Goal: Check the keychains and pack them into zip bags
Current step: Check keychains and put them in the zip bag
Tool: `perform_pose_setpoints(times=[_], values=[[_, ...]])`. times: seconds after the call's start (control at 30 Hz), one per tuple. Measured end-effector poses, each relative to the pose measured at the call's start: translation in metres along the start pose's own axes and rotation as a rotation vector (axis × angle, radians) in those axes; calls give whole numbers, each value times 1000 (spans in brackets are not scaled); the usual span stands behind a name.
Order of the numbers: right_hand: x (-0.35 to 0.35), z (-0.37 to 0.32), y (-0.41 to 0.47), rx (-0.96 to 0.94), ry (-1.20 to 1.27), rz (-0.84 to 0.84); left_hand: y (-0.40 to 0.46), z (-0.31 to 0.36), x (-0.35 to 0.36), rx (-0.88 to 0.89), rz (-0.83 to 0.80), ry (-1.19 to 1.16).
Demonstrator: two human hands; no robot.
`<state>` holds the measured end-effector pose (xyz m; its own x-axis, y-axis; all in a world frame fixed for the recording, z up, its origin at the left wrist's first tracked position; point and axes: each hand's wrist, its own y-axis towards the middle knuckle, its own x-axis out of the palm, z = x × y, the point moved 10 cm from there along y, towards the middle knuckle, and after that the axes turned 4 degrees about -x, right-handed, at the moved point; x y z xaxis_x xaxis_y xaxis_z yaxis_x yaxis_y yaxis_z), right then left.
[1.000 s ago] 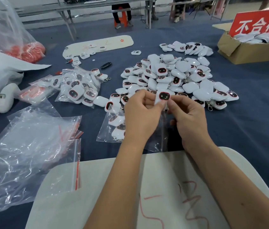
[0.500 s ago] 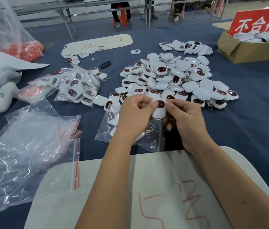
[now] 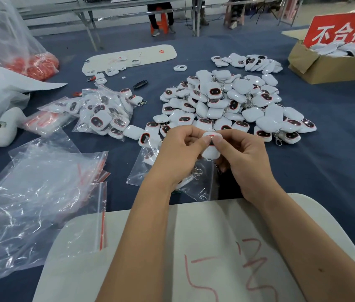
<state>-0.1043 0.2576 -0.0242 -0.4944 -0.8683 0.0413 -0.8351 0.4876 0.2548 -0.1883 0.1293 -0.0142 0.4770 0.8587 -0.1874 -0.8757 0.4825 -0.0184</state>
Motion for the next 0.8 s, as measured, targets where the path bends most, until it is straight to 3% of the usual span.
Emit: perform_pose_setpoints(times=[0.27, 0.63, 0.8], values=[[-8, 3, 1, 32, -11, 75, -3, 2, -10, 7, 172, 41], [-12, 4, 3, 33, -18, 110, -5, 4, -20, 85, 368, 508], [-10, 15, 6, 134, 284, 130, -17, 7, -45, 20, 600, 597]])
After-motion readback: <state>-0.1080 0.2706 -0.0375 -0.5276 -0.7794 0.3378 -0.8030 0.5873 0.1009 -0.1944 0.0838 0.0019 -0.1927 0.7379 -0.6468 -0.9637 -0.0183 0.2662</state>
